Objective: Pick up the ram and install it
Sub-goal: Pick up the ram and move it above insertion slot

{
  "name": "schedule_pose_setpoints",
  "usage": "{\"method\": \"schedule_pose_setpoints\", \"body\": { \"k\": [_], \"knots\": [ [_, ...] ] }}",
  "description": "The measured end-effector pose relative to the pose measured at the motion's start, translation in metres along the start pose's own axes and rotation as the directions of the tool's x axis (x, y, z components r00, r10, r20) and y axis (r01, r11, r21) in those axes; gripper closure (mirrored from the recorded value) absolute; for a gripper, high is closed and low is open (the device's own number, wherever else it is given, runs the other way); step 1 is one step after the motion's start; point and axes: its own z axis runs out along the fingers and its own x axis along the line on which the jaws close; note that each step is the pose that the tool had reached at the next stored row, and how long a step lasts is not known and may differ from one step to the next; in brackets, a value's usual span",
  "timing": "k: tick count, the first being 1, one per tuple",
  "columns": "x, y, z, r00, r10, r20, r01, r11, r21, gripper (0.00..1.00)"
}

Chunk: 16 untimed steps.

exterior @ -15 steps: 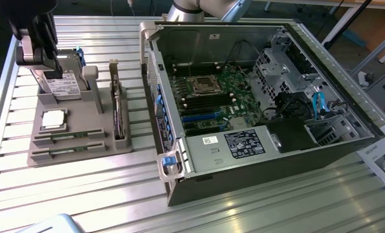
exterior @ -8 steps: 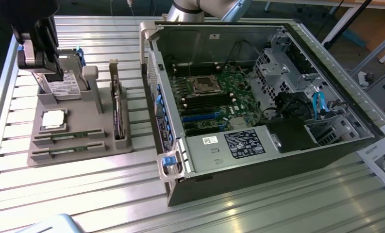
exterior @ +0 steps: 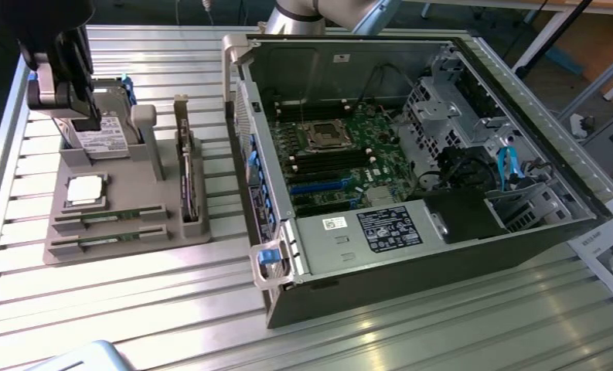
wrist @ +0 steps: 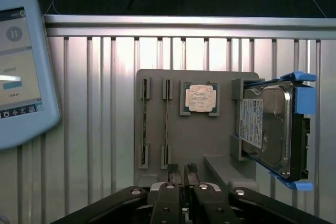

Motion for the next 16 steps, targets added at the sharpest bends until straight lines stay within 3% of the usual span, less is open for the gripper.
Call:
{"method": "schedule_pose_setpoints", "body": {
  "k": [7,8,9,16],
  "knots": [
    [0.0,0.0,0.0,1.0,0.0,0.0,0.0,1.0,0.0,0.82],
    [0.0,0.0,0.0,1.0,0.0,0.0,0.0,1.0,0.0,0.75],
    [0.0,0.0,0.0,1.0,0.0,0.0,0.0,1.0,0.0001,0.75],
    [0.0082,-0.0002,0.0088,1.0,0.0,0.0001,0.0,1.0,0.0003,0.75]
  ]
}}
